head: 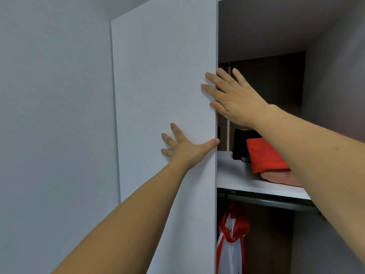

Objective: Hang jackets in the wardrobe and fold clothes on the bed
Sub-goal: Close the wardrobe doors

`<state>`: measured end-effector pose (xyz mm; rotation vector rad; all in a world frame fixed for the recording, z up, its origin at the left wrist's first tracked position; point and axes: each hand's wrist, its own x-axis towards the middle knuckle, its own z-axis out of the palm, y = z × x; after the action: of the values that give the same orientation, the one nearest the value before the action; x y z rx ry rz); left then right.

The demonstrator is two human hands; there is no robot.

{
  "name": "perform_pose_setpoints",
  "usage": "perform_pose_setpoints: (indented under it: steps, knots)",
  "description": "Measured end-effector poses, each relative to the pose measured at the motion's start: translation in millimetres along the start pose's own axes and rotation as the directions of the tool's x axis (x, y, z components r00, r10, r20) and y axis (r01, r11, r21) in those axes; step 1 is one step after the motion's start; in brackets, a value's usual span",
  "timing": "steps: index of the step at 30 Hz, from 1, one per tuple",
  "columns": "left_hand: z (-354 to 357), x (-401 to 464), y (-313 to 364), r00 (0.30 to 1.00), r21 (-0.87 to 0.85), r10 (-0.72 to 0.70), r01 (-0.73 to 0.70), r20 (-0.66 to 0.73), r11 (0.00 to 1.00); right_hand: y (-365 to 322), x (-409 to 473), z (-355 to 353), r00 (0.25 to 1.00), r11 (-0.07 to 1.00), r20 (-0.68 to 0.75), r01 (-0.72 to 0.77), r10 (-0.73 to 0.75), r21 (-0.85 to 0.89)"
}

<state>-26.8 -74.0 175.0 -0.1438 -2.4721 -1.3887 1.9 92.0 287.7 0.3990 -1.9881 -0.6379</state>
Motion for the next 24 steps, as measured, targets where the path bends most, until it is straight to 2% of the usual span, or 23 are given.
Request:
perform_pose_setpoints:
  steps: [15, 24]
  knots:
    - [56.7, 44.5, 8.5, 0.981, 0.017, -0.032, 0.036, -0.191, 0.999, 16.2, 0.8, 66.9, 0.994, 0.994, 0.015, -0.109, 0.109, -0.017]
    - [43.9, 36.9, 11.7, 0.989, 0.032, -0.032, 0.037, -0.144, 0.999, 8.3, 0.9, 54.7, 0.988, 0.99, 0.07, -0.139, 0.138, 0.016]
